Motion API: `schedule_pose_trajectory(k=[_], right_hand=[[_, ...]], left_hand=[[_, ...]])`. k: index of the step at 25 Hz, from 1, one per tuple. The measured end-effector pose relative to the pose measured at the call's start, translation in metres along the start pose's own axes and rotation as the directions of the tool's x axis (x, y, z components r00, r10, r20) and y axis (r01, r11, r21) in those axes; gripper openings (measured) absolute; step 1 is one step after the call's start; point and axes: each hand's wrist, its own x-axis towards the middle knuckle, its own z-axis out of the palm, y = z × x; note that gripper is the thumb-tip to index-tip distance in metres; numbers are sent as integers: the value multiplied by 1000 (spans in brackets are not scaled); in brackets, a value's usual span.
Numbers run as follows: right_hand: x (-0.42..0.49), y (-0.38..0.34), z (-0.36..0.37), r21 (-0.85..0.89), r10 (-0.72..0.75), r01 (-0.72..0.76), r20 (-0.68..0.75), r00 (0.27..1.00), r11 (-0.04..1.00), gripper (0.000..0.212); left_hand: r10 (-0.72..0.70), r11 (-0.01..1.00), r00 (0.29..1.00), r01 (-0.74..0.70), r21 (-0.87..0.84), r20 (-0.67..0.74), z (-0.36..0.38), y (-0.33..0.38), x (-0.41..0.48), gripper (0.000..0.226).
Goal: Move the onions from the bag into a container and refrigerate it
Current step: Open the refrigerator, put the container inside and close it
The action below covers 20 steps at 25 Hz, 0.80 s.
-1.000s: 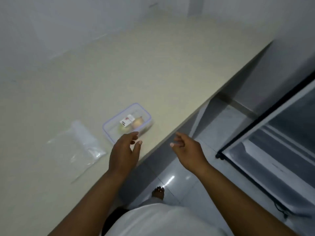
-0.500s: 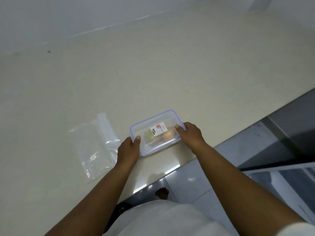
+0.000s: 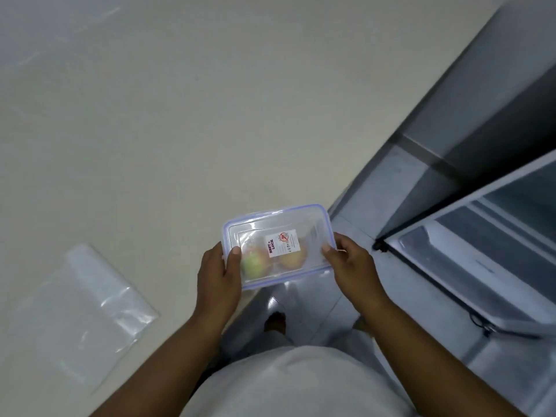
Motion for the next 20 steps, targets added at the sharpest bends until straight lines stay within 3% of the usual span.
schedule_pose_trajectory(k=[6, 9, 12, 16, 20], right_hand=[[-44, 91, -106, 167, 183, -144, -247, 952, 975, 23], [-52, 142, -159, 218, 253, -180, -385, 888, 959, 23], [-43, 199, -218, 318, 348, -206, -496, 796, 925, 26], [-4, 271, -298, 381, 415, -208, -620, 666, 901, 26], [55, 333, -384, 317, 380, -210, -738, 558, 925, 27]], left_hand=[[99, 988, 923, -137, 77, 372, 128, 54, -16, 24], [14, 994, 855, -69, 86, 519, 211, 72, -24, 17], [-30, 998, 749, -19, 66, 662, 310, 92, -28, 29], [-39, 996, 668, -34, 82, 743, 450, 110, -28, 35], [36, 995, 621, -94, 28, 783, 585, 126, -17, 35]])
